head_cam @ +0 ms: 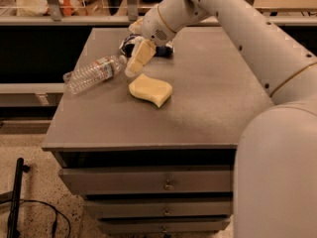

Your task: Pick water bottle

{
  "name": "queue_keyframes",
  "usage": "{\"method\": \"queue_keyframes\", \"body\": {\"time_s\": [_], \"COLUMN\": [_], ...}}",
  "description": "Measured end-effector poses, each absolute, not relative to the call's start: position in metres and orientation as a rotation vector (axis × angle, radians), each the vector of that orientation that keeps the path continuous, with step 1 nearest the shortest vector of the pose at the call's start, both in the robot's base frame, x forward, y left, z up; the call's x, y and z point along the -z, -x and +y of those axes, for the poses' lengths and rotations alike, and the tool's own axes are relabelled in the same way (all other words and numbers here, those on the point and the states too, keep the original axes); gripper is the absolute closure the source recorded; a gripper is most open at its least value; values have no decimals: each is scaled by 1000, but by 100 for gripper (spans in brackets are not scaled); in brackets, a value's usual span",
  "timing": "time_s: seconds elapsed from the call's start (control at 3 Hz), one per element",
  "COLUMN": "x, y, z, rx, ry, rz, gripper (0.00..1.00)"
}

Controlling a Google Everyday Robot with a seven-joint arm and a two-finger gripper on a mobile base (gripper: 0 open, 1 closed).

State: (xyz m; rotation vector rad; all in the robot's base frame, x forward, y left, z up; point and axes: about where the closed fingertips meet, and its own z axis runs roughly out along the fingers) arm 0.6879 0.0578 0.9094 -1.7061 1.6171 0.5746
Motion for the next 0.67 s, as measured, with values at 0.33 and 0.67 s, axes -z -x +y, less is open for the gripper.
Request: {"method": "queue_keyframes", "body": {"time_s": [0.33,0.67], "x": [-891,-884], "y": [-693,-691], "z": [108,148], "rx": [-776,-898], "ry": [1813,1914], "rz": [1523,1419], "gripper": [0,0]}}
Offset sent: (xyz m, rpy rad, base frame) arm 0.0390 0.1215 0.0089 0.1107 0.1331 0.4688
